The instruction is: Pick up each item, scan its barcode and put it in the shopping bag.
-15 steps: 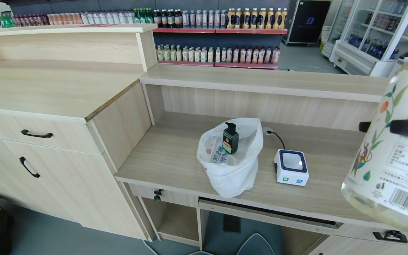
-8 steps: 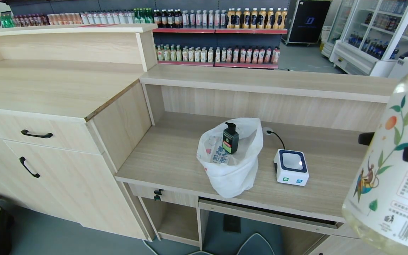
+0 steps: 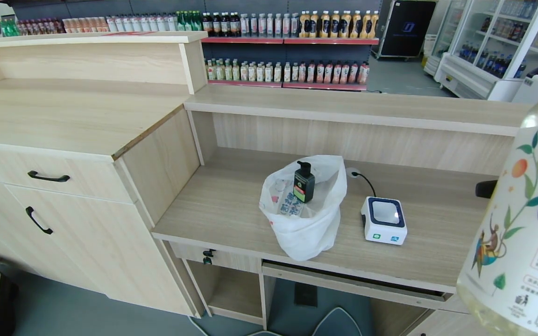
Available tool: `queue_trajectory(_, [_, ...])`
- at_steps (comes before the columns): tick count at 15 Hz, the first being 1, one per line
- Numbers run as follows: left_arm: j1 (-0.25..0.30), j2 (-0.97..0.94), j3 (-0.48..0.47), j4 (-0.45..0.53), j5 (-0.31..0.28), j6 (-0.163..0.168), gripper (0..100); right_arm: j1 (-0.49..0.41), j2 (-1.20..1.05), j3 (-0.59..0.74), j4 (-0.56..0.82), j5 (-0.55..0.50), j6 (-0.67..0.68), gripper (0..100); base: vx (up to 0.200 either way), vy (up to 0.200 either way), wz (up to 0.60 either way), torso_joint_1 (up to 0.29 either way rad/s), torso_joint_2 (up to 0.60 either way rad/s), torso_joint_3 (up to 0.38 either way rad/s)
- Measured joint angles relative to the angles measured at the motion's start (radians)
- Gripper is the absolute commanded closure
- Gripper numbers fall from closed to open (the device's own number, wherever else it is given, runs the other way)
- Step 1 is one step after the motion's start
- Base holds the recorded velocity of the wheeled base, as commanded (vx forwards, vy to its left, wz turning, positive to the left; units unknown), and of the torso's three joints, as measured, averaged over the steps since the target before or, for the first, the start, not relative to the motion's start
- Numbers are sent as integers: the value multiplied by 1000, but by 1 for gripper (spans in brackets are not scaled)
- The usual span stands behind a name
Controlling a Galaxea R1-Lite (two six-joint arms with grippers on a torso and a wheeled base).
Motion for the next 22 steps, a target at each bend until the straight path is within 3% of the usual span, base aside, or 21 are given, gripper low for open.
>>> queue_trajectory(10, [1,0,0,0,0,0,0,0,28,-14,-6,-20,-29,100,0,0,0,0,0,0])
queue_trajectory(11, [1,0,0,0,0,0,0,-5,37,-17,-6,-63,-95,100,0,0,0,0,0,0])
queue_trajectory(14, [0,0,0,0,0,0,0,-95,101,25,-88,-291,-467,100,0,0,0,0,0,0])
queue_trajectory(16, [0,0,0,0,0,0,0,-256,200,136,-424,-392,-784,100,0,0,0,0,0,0])
queue_trajectory(18, [0,0,0,0,0,0,0,-386,315,226,-757,-419,-992,100,0,0,0,0,0,0])
queue_trajectory(22, [0,0,0,0,0,0,0,-481,538,333,-1182,-431,-1149,100,0,0,0,0,0,0])
